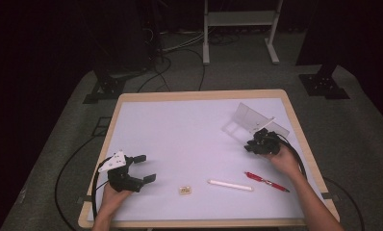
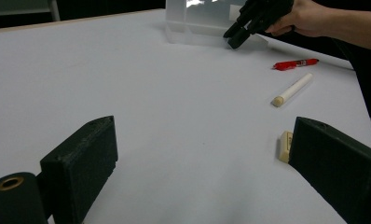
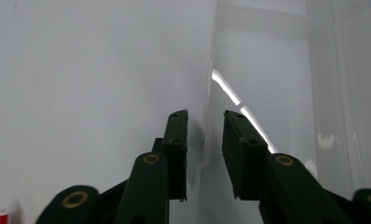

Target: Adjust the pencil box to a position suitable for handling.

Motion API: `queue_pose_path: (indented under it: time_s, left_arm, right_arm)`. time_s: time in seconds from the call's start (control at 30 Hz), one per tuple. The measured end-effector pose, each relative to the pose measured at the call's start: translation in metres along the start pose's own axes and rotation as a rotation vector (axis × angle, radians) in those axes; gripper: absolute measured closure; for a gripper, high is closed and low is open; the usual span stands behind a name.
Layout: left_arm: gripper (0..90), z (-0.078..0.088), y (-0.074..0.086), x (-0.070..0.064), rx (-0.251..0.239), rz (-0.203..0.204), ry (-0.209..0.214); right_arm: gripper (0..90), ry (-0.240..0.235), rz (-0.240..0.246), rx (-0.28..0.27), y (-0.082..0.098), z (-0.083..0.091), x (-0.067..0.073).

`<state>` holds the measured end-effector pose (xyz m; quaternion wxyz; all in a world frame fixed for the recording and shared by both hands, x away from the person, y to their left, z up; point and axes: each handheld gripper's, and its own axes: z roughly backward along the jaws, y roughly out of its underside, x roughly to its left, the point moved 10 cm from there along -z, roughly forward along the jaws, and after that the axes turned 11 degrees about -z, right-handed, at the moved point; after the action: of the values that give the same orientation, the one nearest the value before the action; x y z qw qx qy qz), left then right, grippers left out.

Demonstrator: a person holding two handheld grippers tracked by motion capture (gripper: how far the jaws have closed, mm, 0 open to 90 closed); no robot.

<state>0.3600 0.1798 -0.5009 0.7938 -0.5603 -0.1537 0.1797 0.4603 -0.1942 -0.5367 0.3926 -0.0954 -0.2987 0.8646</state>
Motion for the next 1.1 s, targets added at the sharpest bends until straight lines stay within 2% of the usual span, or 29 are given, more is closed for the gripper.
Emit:
queue_pose_path:
  time_s: [0.37,0.53,0.73,0.83,1.1]
  left_arm:
    - [7.4,0.0002,-0.0002,0.0002,-0.003,0.000,0.001]
    - [7.5,0.0007,-0.0005,0.0004,-0.006,0.002,0.001]
    - [7.4,0.0007,-0.0006,0.0005,-0.007,0.002,0.001]
    - [7.5,0.0005,-0.0008,0.0007,-0.011,0.004,0.000]
    - [7.5,0.0004,-0.0009,0.0008,-0.012,0.004,0.000]
  right_arm:
    - [79.7,-0.002,0.015,0.005,0.0009,-0.0011,0.0004]
    - [81.5,-0.001,0.045,0.000,0.0001,-0.0017,0.0008]
    - [82.6,-0.009,0.037,-0.002,0.0004,-0.0013,0.0000]
    - [85.6,0.012,0.052,-0.009,0.0005,0.0005,-0.0038]
    - [85.7,-0.006,0.051,-0.024,-0.0023,0.0041,-0.0016]
